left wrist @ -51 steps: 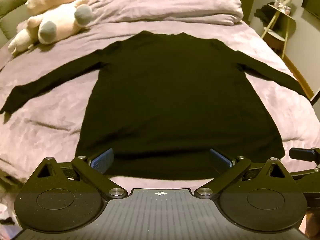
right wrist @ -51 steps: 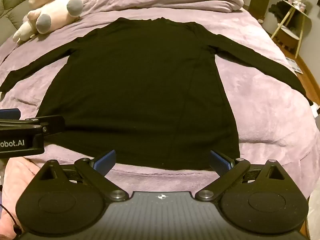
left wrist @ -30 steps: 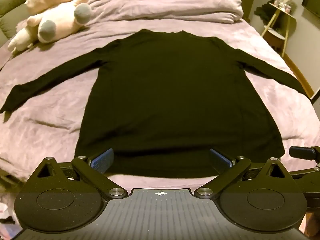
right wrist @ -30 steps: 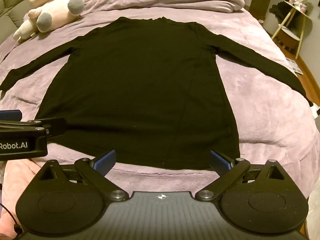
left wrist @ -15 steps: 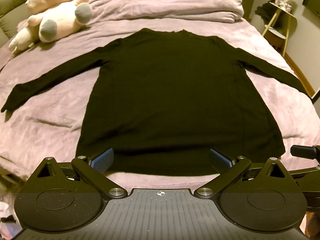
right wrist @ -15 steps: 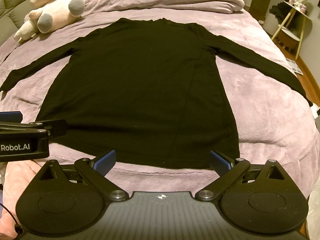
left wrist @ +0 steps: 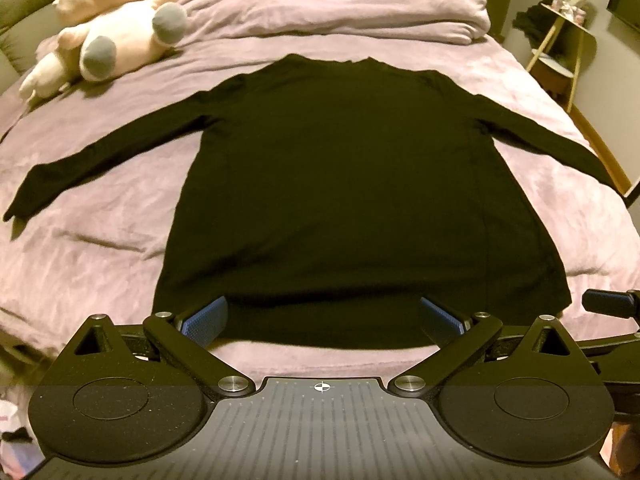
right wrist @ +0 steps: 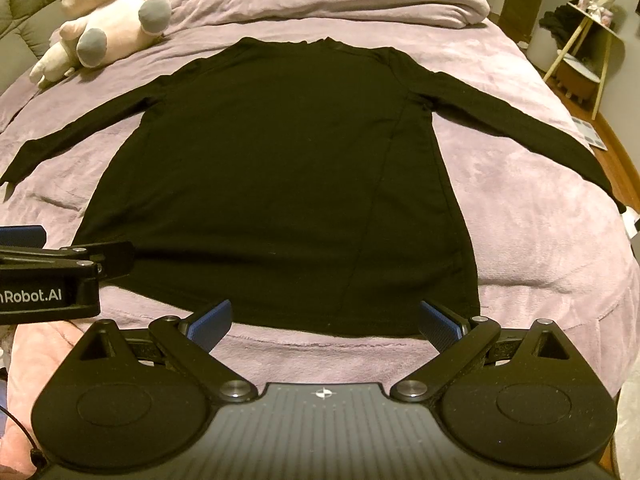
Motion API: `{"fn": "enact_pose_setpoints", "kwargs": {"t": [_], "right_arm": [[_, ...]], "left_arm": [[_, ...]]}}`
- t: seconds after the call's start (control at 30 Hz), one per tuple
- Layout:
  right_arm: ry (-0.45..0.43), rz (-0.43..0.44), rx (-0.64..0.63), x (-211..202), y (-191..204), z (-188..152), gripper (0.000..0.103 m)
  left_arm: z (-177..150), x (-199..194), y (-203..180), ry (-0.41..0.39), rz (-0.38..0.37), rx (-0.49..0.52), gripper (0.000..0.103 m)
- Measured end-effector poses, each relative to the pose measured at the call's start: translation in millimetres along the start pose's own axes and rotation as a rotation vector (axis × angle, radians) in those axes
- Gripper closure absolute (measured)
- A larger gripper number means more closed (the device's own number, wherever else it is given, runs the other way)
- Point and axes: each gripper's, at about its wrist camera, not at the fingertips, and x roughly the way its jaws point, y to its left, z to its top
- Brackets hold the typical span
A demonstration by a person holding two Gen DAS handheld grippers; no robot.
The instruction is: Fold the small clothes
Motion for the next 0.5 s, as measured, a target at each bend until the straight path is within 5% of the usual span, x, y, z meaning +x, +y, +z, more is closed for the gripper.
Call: {"fn": "enact_pose_setpoints", "kwargs": {"t": [0.5], "right_arm": [[0.005,0.002,-0.005,0.0,-0.1,0.4,0.004]], "left_arm": [[1.2,1.2,-1.0,0.011,-0.001,0.0,0.0]]}}
